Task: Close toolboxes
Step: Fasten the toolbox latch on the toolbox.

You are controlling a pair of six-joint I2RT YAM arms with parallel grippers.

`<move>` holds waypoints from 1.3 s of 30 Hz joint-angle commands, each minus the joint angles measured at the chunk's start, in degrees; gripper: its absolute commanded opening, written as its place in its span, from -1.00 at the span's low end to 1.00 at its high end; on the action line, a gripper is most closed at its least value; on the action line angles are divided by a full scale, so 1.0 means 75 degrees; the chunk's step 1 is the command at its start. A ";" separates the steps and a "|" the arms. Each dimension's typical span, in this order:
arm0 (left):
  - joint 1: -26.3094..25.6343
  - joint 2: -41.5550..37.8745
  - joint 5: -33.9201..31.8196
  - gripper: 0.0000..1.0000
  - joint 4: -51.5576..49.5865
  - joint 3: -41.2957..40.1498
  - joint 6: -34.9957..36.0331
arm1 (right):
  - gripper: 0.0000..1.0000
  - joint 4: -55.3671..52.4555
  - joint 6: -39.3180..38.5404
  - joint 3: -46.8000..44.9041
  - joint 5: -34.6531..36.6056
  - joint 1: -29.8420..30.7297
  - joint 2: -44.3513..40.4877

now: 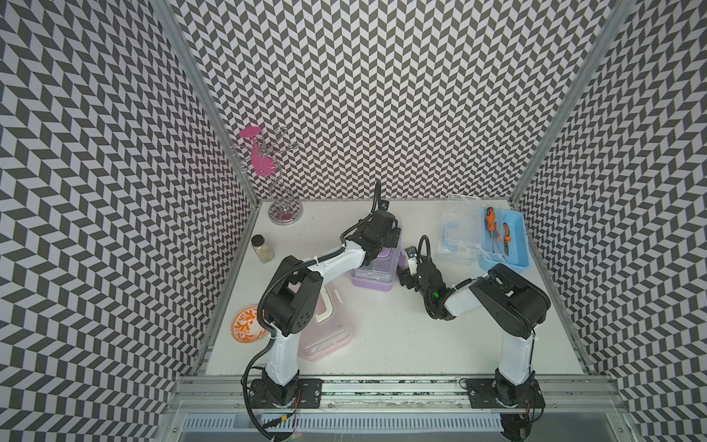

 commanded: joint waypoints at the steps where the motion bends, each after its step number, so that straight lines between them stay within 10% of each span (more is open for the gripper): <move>1: 0.0063 0.0365 0.0400 0.98 -0.0818 -0.0360 -0.0195 | 0.75 0.0922 -0.0111 0.0050 0.1017 0.0080 0.0044; 18: 0.0144 0.0163 0.0412 0.98 -0.0817 -0.0462 -0.0184 | 0.76 0.0779 0.0326 0.0039 0.1555 0.0017 -0.0437; 39: 0.0180 -0.0521 0.0424 0.98 -0.0677 -0.0720 -0.0196 | 0.63 -0.1450 0.4335 0.0901 -0.4707 -0.1752 -0.0811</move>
